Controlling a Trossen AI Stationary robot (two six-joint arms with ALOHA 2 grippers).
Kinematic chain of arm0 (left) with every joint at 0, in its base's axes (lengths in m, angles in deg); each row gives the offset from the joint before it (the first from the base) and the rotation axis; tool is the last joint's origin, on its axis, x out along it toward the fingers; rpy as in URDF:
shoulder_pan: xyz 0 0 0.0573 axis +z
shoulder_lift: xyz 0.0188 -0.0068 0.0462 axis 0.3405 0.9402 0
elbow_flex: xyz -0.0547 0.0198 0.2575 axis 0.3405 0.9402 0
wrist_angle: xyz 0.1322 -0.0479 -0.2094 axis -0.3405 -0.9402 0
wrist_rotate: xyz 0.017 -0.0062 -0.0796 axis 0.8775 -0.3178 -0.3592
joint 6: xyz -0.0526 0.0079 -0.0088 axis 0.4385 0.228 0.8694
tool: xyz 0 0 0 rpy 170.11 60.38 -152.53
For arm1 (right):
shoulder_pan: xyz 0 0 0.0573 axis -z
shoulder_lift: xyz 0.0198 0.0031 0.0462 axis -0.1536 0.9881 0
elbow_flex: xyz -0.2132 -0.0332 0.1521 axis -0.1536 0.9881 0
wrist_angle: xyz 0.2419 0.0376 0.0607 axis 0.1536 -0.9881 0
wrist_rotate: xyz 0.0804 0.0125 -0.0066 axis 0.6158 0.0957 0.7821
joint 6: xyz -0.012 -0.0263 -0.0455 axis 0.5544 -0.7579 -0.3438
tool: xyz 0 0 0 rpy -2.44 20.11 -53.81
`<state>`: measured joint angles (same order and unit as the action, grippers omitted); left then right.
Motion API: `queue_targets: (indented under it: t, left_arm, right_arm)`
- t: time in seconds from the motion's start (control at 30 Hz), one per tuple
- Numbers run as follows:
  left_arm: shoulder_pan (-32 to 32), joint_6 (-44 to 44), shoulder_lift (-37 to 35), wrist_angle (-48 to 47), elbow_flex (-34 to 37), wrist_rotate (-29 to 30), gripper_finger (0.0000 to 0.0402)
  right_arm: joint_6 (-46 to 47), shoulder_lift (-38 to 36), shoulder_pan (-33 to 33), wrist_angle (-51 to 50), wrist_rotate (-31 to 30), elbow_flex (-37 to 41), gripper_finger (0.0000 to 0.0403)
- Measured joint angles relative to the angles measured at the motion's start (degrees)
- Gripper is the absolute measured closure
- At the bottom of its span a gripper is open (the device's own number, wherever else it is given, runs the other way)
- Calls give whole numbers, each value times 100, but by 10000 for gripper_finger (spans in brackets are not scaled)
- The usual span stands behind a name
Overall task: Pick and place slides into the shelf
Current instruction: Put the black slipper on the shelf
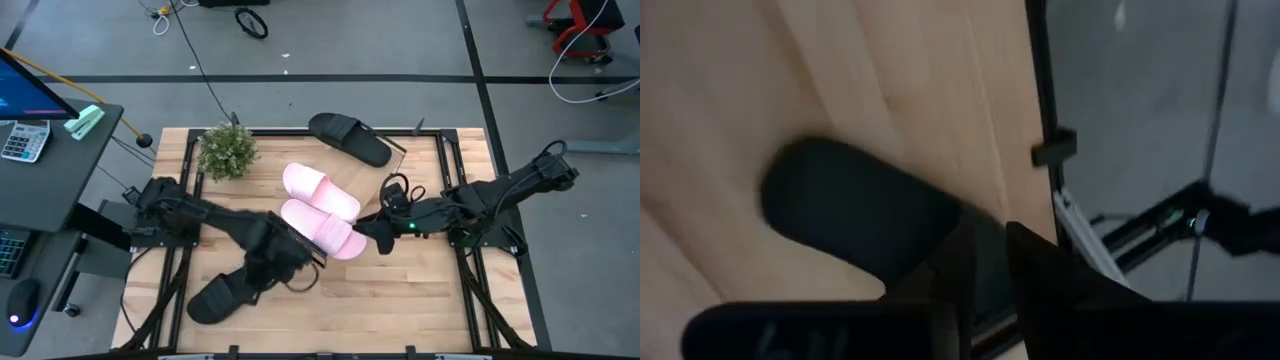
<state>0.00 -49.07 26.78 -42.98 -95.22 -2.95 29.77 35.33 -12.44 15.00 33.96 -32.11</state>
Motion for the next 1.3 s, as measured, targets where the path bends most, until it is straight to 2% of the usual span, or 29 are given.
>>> queue_targets:
  t: [0.17,0.33,0.4,0.63,1.03,1.3]
  left_arm:
    - [557,455,-932,1175,595,-9,352]
    - [948,1215,-2093,2902,1827,1,355]
    - [945,1405,-2382,3200,2324,5,354]
    - [723,1650,-2853,3193,3664,-220,353]
    - [520,430,-2857,3160,5087,-1939,348]
    - [394,-223,-2857,3176,5483,-2039,312]
  right_arm:
    - [-21,2,178,-291,4,0,254]
    - [-179,2,393,-333,102,0,254]
    - [-256,2,511,-331,253,0,254]
    - [-447,2,851,-332,615,0,254]
    - [261,2,949,-284,438,0,254]
    - [660,2,949,-144,-54,0,254]
